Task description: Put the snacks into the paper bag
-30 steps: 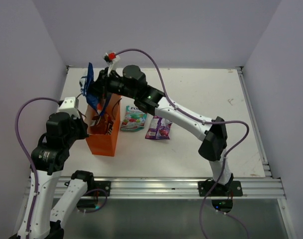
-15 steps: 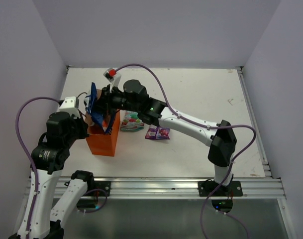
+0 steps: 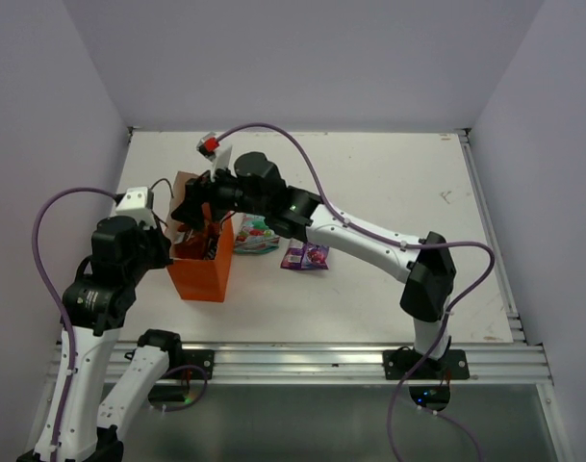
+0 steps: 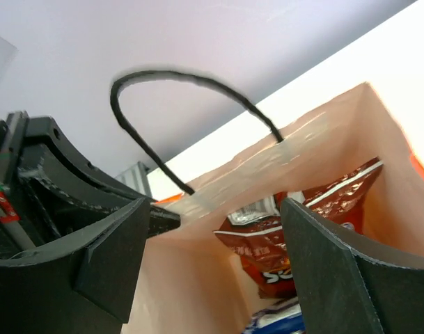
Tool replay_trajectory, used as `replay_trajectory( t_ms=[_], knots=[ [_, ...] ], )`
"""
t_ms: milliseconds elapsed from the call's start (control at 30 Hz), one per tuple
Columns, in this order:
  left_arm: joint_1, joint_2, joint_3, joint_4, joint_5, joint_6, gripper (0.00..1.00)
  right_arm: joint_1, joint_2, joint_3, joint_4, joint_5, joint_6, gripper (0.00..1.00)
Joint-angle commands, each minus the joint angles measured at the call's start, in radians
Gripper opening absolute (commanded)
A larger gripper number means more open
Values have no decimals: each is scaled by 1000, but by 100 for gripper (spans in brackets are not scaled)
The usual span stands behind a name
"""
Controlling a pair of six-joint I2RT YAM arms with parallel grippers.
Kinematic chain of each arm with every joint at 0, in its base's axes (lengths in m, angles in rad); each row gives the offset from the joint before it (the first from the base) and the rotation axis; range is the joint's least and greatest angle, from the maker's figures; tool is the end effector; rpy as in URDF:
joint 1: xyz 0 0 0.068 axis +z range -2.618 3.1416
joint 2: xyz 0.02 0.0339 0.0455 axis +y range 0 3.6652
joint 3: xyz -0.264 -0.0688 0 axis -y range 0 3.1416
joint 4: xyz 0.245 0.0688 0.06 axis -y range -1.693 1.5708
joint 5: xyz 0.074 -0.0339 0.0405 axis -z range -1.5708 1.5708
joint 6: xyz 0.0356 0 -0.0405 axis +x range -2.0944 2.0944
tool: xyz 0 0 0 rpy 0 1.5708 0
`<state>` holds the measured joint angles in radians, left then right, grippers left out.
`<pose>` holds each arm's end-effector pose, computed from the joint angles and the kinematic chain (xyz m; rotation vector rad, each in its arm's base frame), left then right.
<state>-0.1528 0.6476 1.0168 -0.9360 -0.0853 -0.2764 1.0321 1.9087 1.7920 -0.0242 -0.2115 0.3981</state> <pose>0.1078 -0.0135 0.3584 -0.1821 2.1318 -0.1608 0.2324 0.4035 0.3784 -0.7447 1.7186 1.2112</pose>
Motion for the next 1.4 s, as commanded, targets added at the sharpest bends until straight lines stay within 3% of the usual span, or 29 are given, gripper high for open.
replay_trajectory(
  t_ms=[0,133,200,267,367,467,867,1100,1167,1200,1267,1300,1367],
  knots=[
    [-5,1,-4,45,16,11,0,3,-49,87,-45,49,-80,80],
    [-5,1,-4,45,13,9,0,2,-181,46,-97,183,-157,87],
    [-5,3,-4,45,13,9,0,-9,-220,14,-162,325,-199,91],
    [-5,6,-6,46,16,11,0,-70,-257,-55,-219,420,-152,92],
    [-5,11,-6,48,21,13,0,-189,-292,-205,-310,437,-52,92],
    [-5,14,-4,48,27,14,0,-240,-284,-336,-330,483,-59,92],
    [-7,15,14,36,16,17,0,-267,-125,-499,-447,576,42,91],
    [-7,20,12,35,13,16,0,-271,-88,-591,-431,571,47,89],
    [-7,26,12,36,15,17,0,-271,-59,-605,-404,546,42,82],
    [-7,24,14,36,15,17,0,-271,-48,-608,-404,526,42,67],
    [-7,26,14,36,13,17,0,-271,-36,-608,-402,511,35,49],
    [-7,24,14,36,12,16,0,-271,-37,-605,-405,506,30,30],
    [-7,23,14,36,9,17,0,-271,-46,-608,-407,512,19,17]
  ],
)
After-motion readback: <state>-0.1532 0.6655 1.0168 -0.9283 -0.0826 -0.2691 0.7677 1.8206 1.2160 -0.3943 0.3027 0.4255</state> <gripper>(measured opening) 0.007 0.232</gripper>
